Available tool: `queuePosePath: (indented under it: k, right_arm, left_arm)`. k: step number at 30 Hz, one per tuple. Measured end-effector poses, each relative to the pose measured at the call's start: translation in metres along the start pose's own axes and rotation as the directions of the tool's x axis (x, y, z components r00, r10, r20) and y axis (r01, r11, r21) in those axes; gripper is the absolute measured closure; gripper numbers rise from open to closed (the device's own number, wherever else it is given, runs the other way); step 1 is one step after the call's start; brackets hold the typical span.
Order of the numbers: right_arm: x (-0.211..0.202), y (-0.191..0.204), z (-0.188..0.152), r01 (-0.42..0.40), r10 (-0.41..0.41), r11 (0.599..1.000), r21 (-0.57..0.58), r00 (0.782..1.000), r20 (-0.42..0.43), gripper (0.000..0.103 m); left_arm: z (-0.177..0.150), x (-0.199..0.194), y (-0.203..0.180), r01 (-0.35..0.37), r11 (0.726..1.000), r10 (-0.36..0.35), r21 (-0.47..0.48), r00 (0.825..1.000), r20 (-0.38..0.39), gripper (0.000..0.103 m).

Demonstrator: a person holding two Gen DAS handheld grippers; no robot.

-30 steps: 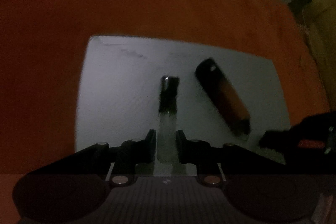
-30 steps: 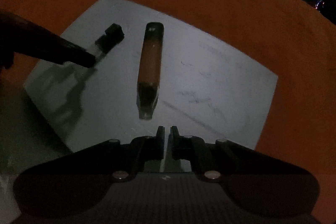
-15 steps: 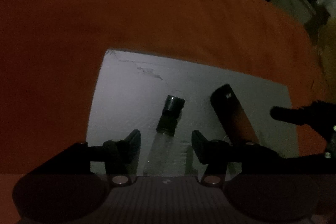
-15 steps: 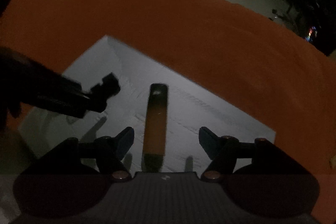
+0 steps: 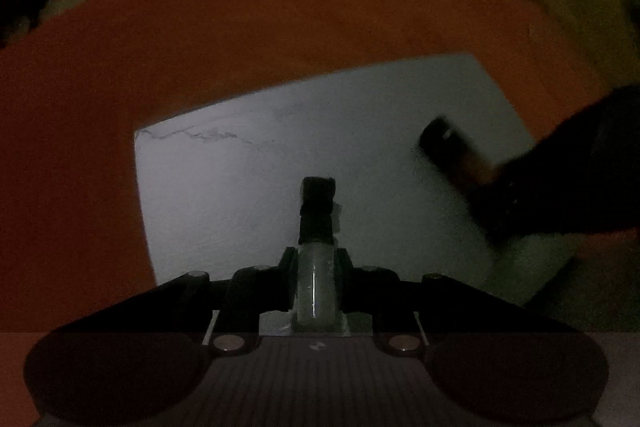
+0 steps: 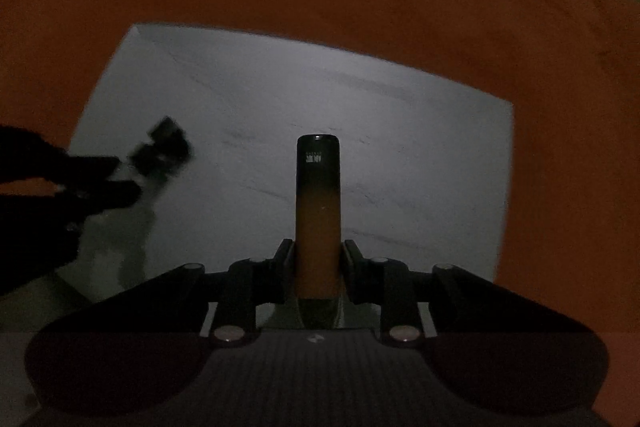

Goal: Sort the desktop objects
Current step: 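Lift the clear tube with left tool while right tool lifts the orange tube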

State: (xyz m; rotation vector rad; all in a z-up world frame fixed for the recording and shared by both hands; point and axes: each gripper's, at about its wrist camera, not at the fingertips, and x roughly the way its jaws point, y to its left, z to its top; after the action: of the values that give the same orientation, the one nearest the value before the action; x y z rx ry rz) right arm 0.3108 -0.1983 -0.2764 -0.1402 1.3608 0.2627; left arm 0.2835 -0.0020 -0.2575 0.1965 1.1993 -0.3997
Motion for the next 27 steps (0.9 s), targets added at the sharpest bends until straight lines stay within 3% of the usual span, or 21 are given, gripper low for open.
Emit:
queuePosePath:
  k: [1, 3, 5, 6, 9, 17, 24, 25, 26, 27]
  right_arm:
    - [-0.001, -0.001, -0.003, 0.008, -0.008, 1.000, -0.001, 1.000, 0.002, 0.075]
    - [-0.002, -0.002, -0.006, 0.020, -0.020, 1.000, 0.011, 1.000, 0.009, 0.072]
    - [0.001, 0.000, -0.004, 0.029, -0.029, 1.000, 0.011, 0.999, 0.019, 0.065]
    - [0.003, 0.001, -0.003, 0.032, -0.032, 0.999, 0.007, 0.999, 0.023, 0.063]
    - [0.008, -0.006, -0.002, 0.031, -0.032, 0.999, 0.012, 0.999, 0.034, 0.056]
    - [0.019, 0.008, 0.002, 0.026, -0.026, 0.999, 0.021, 0.999, 0.041, 0.053]
    - [0.022, 0.009, 0.010, 0.027, -0.026, 1.000, -0.011, 0.998, 0.064, 0.052]
    - [0.023, 0.010, 0.010, 0.023, -0.022, 1.000, -0.016, 0.998, 0.060, 0.054]
    - [0.024, 0.011, 0.009, 0.019, -0.018, 1.000, -0.021, 0.998, 0.055, 0.056]
    - [0.025, 0.011, 0.008, 0.009, -0.008, 1.000, -0.026, 0.999, 0.049, 0.069]
  left_arm:
    - [-0.001, 0.002, -0.002, -0.016, 1.000, 0.017, 0.013, 1.000, -0.010, 0.086]
    - [0.001, 0.005, -0.001, -0.028, 1.000, 0.028, 0.014, 0.999, -0.029, 0.072]
    - [0.009, 0.014, -0.007, -0.088, 0.996, 0.089, 0.019, 0.995, -0.036, 0.024]
    - [0.012, 0.015, -0.009, -0.115, 0.993, 0.116, 0.028, 0.993, -0.036, 0.018]
    - [0.016, 0.018, -0.007, -0.090, 0.996, 0.092, 0.027, 0.994, -0.065, 0.017]
    - [0.019, 0.015, 0.001, -0.111, 0.993, 0.109, -0.032, 0.993, -0.053, 0.017]
    - [0.016, 0.018, 0.009, -0.065, 0.997, 0.064, -0.031, 0.997, -0.037, 0.025]
    - [0.019, 0.020, 0.011, -0.058, 0.998, 0.057, -0.026, 0.998, -0.031, 0.030]
    - [0.022, 0.022, 0.014, -0.051, 0.998, 0.051, -0.022, 0.998, -0.024, 0.048]
    - [0.019, 0.022, 0.017, -0.027, 0.999, 0.025, -0.037, 0.999, -0.038, 0.067]
